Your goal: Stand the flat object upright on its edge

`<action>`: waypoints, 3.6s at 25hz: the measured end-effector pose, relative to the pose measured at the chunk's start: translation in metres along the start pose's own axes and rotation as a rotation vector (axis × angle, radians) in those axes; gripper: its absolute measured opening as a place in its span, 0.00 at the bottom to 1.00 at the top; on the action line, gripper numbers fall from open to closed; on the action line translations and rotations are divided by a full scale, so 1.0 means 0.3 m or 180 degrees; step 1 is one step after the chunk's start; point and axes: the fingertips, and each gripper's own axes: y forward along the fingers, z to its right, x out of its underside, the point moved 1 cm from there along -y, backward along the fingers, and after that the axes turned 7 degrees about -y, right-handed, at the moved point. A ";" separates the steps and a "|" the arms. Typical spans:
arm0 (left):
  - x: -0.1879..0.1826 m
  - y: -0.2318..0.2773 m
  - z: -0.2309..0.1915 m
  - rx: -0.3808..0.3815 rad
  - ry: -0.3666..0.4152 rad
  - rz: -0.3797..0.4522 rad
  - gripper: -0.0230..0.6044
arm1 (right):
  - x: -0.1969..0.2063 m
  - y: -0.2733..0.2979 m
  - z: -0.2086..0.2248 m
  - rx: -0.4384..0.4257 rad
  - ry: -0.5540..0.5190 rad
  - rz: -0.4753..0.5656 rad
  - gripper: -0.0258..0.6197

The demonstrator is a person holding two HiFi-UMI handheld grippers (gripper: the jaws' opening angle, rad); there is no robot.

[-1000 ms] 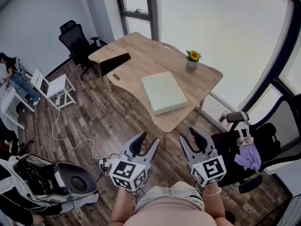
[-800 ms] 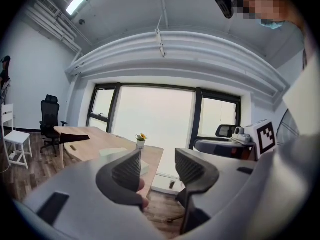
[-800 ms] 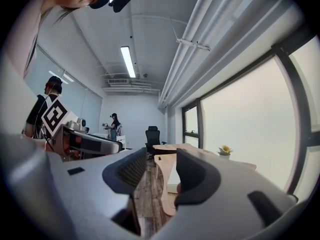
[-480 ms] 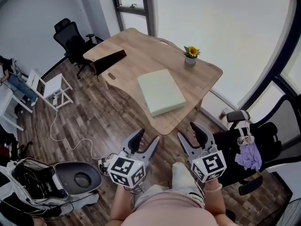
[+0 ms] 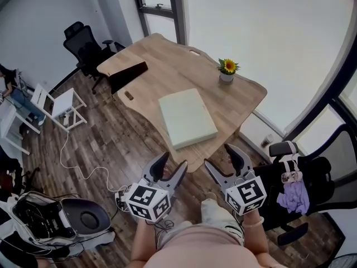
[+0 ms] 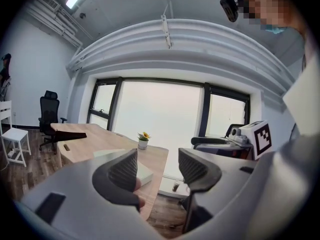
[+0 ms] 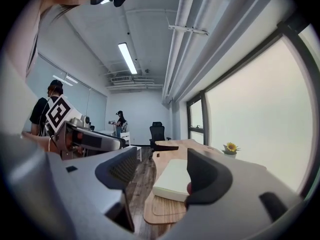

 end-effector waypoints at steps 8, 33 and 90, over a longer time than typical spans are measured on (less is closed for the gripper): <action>-0.030 0.167 -0.016 -0.0136 0.0009 -0.0028 0.41 | 0.036 0.080 0.157 -0.0167 0.0048 -0.0019 0.55; -0.052 0.394 -0.265 -0.0637 -0.0366 -0.0099 0.44 | 0.143 0.433 0.400 -0.0608 0.0110 -0.0176 0.55; 0.203 0.824 -0.999 -0.0843 -0.1749 -0.1131 0.48 | 0.660 1.155 0.649 -0.1169 0.0683 -0.1700 0.58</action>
